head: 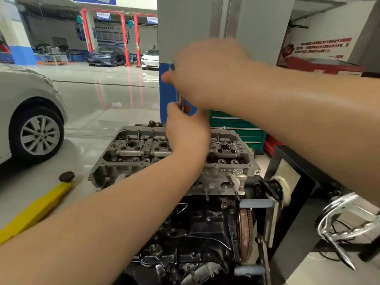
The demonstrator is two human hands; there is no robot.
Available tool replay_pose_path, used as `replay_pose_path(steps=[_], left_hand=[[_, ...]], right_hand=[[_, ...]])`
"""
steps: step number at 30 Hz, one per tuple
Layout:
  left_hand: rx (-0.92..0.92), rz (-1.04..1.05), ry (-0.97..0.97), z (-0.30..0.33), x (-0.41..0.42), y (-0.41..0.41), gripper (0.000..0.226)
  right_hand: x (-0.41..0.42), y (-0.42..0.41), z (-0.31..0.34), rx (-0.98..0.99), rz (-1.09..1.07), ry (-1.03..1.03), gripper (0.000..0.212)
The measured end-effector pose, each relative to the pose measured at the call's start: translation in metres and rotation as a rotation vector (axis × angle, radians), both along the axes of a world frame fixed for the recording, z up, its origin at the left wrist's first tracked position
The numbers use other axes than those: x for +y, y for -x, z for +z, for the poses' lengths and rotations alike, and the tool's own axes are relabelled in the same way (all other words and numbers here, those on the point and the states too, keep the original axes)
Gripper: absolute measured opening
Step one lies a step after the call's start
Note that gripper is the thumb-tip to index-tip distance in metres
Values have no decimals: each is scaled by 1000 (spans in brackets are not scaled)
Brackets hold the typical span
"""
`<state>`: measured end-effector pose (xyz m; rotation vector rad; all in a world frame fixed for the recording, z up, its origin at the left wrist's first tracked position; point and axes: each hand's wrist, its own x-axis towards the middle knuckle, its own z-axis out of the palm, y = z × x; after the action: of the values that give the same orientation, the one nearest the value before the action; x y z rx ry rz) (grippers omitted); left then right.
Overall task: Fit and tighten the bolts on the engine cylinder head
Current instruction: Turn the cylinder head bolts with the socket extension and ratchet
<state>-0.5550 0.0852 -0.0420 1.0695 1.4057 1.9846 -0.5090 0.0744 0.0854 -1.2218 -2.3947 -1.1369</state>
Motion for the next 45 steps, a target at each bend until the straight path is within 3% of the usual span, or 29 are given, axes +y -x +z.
replay_pose_path(steps=[2, 3, 6, 7, 9, 11, 12, 15, 17, 19, 21, 23, 25, 27, 31, 35, 37, 40, 42, 45], left_hand=[[13, 110, 32, 7, 8, 13, 25], [24, 21, 84, 11, 12, 25, 30], [-19, -684, 196, 25, 15, 63, 47], [16, -787, 212, 26, 14, 68, 52], [125, -631, 213, 27, 15, 63, 49], [148, -263, 143, 25, 11, 41, 34], [76, -135, 84, 23, 8, 29, 27], [8, 88, -37, 14, 4, 5, 12], [18, 129, -24, 18, 6, 11, 22], [-56, 26, -3, 24, 16, 21, 39], [-9, -91, 7, 30, 16, 24, 34], [21, -174, 1, 32, 12, 23, 28], [-1, -211, -2, 32, 10, 25, 27], [-19, -227, -11, 31, 9, 30, 25], [14, -307, -4, 25, 14, 40, 21], [38, -741, 99, 26, 18, 64, 37], [42, -811, 113, 28, 17, 70, 44], [90, -425, 61, 22, 14, 56, 38], [86, -123, 13, 8, 10, 37, 35], [39, -8, -65, -10, 10, 20, 36]], right_hand=[[5, 1, 3, 106, 75, -7, 52], [14, -5, 7, 128, 113, 31, 52], [35, -31, 18, 210, 307, 480, 44], [38, -37, 19, 237, 354, 596, 43], [41, -42, 22, 237, 379, 647, 41], [40, -36, 22, 221, 310, 566, 44], [37, -31, 20, 194, 239, 489, 45], [20, -11, 6, 46, 39, 100, 31], [14, -1, -3, 54, 72, -23, 25], [23, -6, 0, 206, 97, 34, 39], [40, -22, 2, 363, 227, 208, 46], [50, -31, -2, 497, 440, 488, 27], [55, -28, -6, 531, 528, 600, 18], [57, -19, -4, 460, 489, 538, 24], [48, -7, 2, 286, 236, 209, 50], [33, 7, 1, 244, -23, 29, 58], [30, 12, 5, 209, -39, 36, 49], [33, 15, 9, 213, -55, 63, 57], [42, 10, 10, 216, 53, 115, 58], [55, -4, 12, 225, 349, 343, 62]])
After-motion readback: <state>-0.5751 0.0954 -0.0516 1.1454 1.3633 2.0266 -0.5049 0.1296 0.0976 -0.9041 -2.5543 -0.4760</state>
